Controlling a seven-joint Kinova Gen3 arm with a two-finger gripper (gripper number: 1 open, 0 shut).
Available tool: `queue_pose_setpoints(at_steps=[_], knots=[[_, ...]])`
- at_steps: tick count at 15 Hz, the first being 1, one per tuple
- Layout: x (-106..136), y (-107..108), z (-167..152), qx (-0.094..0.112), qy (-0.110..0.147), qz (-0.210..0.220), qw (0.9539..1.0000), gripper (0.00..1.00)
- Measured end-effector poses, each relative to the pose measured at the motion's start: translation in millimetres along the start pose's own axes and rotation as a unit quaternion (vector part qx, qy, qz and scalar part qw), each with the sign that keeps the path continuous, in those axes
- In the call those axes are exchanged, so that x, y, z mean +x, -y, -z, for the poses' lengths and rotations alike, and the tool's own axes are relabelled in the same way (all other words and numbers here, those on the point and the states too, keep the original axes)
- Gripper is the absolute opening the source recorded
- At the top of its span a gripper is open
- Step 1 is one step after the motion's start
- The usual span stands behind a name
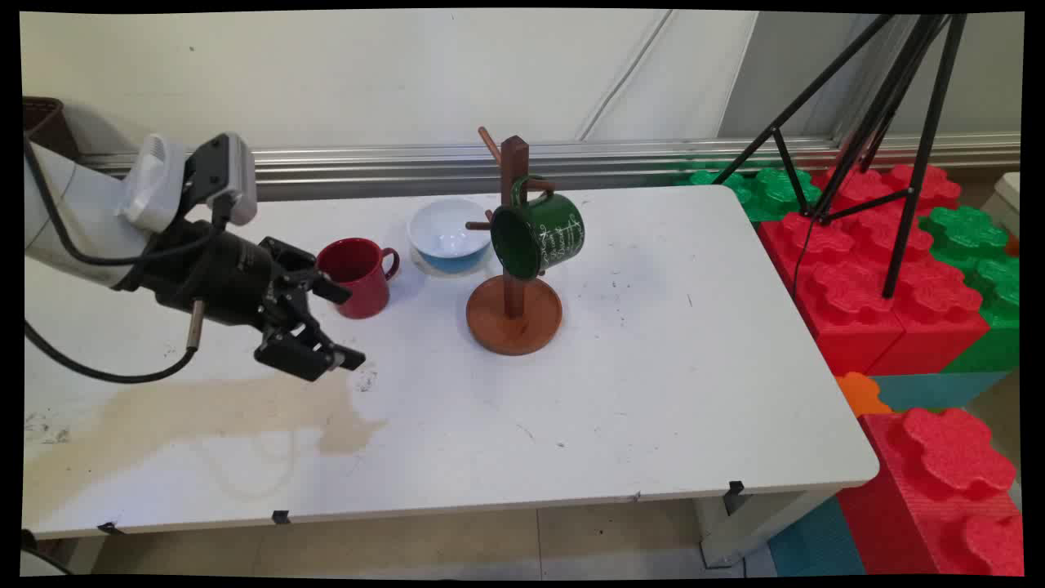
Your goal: Pick up the green mug from the rack
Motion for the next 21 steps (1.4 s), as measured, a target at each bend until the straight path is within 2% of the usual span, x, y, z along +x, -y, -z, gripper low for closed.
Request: queue_pose_setpoints(at_steps=[9, 21], knots=[[26, -9, -4, 0.0, -0.041, 0.043, 0.9982, 1.0], [78, -19, -30, 0.008, -0.101, 0.105, 0.9893, 1.0]])
